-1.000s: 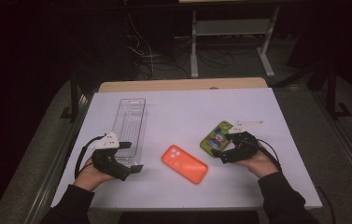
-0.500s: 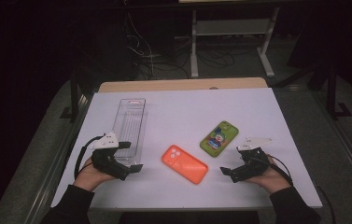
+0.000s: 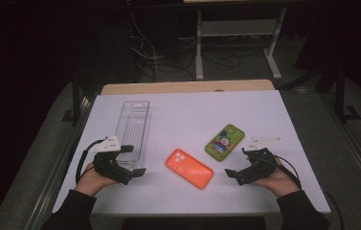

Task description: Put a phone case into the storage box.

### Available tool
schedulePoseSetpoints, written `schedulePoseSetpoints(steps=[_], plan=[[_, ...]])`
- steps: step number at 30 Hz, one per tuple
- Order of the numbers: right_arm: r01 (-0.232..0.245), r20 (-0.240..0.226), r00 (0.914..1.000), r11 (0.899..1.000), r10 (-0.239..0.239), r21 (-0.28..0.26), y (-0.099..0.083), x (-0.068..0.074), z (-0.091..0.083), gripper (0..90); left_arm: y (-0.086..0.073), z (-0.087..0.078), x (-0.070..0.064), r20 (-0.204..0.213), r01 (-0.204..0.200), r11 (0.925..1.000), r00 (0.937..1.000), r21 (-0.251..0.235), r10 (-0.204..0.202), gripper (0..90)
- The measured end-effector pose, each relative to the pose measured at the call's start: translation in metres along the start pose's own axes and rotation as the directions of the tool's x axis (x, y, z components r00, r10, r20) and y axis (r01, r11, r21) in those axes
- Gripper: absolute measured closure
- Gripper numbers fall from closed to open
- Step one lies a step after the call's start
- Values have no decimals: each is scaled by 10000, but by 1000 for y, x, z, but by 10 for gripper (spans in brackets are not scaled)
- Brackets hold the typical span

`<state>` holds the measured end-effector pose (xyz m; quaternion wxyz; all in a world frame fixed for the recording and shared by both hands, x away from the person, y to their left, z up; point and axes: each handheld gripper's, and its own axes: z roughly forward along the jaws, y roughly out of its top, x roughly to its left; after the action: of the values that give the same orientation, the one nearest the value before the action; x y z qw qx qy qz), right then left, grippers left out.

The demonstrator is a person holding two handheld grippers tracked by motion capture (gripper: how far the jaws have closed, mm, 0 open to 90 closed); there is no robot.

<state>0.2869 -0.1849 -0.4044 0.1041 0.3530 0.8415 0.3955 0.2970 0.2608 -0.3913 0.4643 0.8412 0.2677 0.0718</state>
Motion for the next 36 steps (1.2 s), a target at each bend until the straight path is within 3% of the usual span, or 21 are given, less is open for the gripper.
schedulePoseSetpoints(steps=[11, 24, 36], plan=[[53, -146, 9999, 9999, -52, 95, 26, 5, 6, 0, 0, 1, 0, -98, -69, 10000, 9999, -23, 69, 0], [211, -579, 9981, 9998, -213, -50, 61, 18, 33, 0, 0, -1, 0, -74, -42, 9999, 10000, -117, 41, 0], [356, -799, 9962, 9994, -359, -58, 79, 30, 54, 0, 0, -1, 0, -82, -42, 9999, 10000, -95, 42, 0]])
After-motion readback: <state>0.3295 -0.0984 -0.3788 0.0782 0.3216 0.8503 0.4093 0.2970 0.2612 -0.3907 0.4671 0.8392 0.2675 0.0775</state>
